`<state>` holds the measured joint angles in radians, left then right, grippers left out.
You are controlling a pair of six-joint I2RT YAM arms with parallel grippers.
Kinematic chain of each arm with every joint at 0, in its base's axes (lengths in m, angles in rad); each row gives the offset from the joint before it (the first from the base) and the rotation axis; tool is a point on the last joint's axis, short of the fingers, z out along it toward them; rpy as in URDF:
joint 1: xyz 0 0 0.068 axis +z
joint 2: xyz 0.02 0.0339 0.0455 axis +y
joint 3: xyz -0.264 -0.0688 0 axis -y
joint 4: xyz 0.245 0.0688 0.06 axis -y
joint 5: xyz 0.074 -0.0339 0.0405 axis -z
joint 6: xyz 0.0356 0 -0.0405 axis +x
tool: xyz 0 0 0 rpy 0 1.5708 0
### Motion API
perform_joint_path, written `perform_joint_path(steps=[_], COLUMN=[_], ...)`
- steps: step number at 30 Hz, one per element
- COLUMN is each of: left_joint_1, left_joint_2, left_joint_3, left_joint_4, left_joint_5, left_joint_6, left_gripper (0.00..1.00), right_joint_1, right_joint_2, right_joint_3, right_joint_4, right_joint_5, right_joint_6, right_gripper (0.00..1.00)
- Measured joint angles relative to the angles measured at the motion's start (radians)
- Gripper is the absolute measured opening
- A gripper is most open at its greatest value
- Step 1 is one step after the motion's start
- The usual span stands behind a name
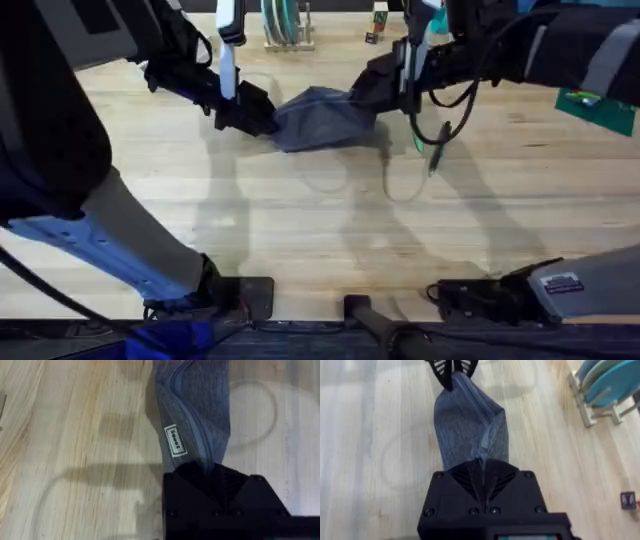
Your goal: Unzip the bag, pick up the pens from the table one at a time and place them inside, then zip the bag closed.
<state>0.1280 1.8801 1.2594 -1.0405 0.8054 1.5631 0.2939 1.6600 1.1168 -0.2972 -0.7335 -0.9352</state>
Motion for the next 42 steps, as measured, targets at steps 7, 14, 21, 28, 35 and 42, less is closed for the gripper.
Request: perform_joint_path(steps=[7,14,21,28,35,42], left_joint_1=[0.004,0.012,0.012,0.012,0.005,-0.004], left_joint_2=[0.000,0.000,0.000,0.000,0.000,0.000], left_joint_3=[0.000,0.000,0.000,0.000,0.000,0.000], left_joint_4=[0.001,-0.002,-0.001,-0.001,0.001,-0.001], left_joint_5=[-0.021,-0.041,-0.043,-0.039,-0.018,0.001], left_joint_6=[0.000,0.000,0.000,0.000,0.000,0.000], left_gripper=[0.042,0.042,0.042,0.042,0.042,0.042], right_joint_1=[0.066,0.118,0.122,0.103,0.047,0.001], right_joint_2=[-0.002,-0.024,-0.024,-0.024,-0.024,-0.024], right_joint_3=[0.000,0.000,0.000,0.000,0.000,0.000], right_joint_4=[0.086,0.148,0.136,0.081,-0.004,-0.127], right_joint_5=[0.016,0.009,-0.001,-0.015,-0.022,-0.005], right_joint_6=[0.016,0.041,0.066,0.071,0.075,0.071], right_gripper=[0.032,0.032,0.032,0.032,0.032,0.032])
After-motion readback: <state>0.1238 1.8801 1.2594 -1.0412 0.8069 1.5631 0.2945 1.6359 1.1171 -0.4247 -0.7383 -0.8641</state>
